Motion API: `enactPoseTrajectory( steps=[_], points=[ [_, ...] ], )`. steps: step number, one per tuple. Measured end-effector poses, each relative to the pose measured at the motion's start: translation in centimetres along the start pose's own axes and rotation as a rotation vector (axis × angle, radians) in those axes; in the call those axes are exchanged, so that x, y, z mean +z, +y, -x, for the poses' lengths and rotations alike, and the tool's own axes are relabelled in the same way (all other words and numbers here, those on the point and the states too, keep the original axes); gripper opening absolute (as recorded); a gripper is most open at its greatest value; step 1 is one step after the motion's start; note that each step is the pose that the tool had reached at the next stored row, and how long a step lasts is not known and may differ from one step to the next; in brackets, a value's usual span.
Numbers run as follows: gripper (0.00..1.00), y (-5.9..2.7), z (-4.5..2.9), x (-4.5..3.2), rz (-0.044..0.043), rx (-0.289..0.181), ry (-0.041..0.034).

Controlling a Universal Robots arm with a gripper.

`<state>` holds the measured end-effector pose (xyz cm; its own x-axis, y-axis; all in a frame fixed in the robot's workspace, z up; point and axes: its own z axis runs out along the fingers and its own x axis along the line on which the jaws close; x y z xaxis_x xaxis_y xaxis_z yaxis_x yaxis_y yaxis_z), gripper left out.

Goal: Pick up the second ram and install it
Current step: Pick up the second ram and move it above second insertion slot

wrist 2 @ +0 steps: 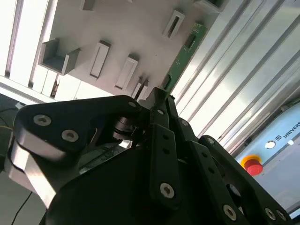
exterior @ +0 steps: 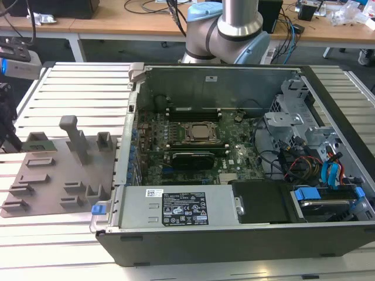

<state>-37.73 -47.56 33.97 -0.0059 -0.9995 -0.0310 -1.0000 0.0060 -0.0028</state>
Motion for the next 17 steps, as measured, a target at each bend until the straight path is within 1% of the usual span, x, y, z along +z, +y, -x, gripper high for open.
enactPoseTrajectory(
  steps=[1, 5, 6, 7, 9, 10, 14, 15, 16, 17],
  points=[
    [0.14, 0.0, 0.01, -0.29, 0.0, 0.0, -0.0001],
    [0.14, -0.01, 0.08, -2.69, -0.0001, 0.0, -0.0001],
    [0.14, -0.01, 0.11, -3.47, 0.0, 0.0, 0.0],
    [0.14, -0.01, 0.12, -3.99, 0.0, 0.0, 0.0],
    [0.14, -0.02, 0.16, -5.3, 0.0, 0.0, 0.0],
    [0.14, -0.02, 0.18, -5.8, 0.0, 0.0, -0.0001],
    [0.14, -0.02, 0.18, -5.83, -0.0001, 0.0, -0.0002],
    [0.14, -0.14, 0.18, -5.85, 0.0002, 0.0, -0.0001],
    [0.14, -0.63, 0.18, -5.84, 0.0001, 0.0, -0.0001],
    [0.14, -1.7, 0.19, -5.83, -0.0001, 0.0, -0.0001]
  ],
)
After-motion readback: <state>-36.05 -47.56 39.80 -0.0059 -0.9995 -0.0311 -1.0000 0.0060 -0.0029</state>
